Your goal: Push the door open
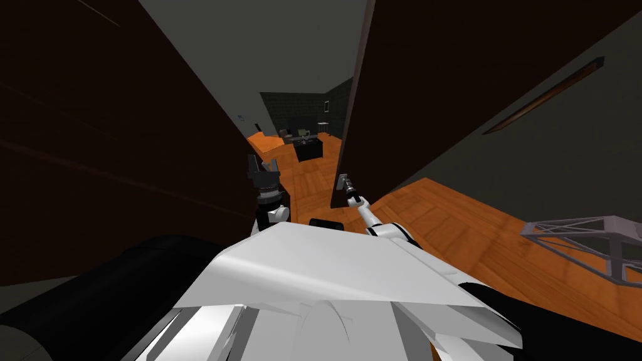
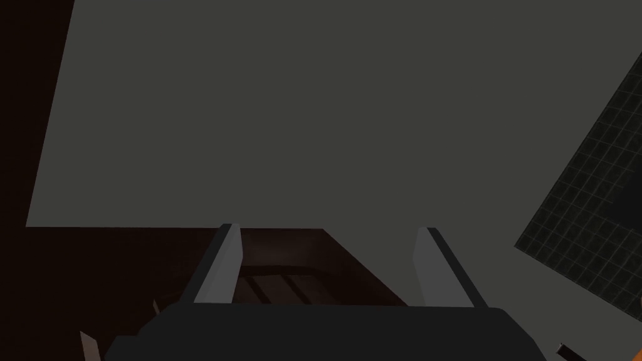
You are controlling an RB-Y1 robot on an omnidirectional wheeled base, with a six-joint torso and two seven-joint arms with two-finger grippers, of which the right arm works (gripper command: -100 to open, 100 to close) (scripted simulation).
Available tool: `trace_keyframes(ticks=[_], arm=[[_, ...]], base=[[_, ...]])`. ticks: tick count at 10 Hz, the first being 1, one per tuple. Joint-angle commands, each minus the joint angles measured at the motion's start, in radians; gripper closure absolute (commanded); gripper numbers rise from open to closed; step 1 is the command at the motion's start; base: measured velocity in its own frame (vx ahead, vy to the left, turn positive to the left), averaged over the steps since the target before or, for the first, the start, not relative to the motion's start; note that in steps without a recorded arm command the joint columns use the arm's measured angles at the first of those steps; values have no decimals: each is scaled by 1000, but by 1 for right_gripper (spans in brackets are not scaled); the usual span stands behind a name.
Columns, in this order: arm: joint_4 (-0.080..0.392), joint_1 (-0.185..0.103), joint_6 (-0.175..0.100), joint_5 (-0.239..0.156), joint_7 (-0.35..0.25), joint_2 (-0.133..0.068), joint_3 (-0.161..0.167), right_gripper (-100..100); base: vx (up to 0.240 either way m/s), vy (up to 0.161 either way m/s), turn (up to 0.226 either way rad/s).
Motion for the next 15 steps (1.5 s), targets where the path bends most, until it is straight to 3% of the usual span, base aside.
trace_keyframes(ticks=[1,9,14,15], arm=[[5,-10,-3,-7,14,-9,-36,100],[34,-10,0,-26,60,-17,-138,100],[47,-10,1,-34,82,-20,-184,100],[47,-3,4,-33,80,-20,-179,100]], base=[[153,148,-65],[137,138,-53],[154,148,-63],[77,48,-31]])
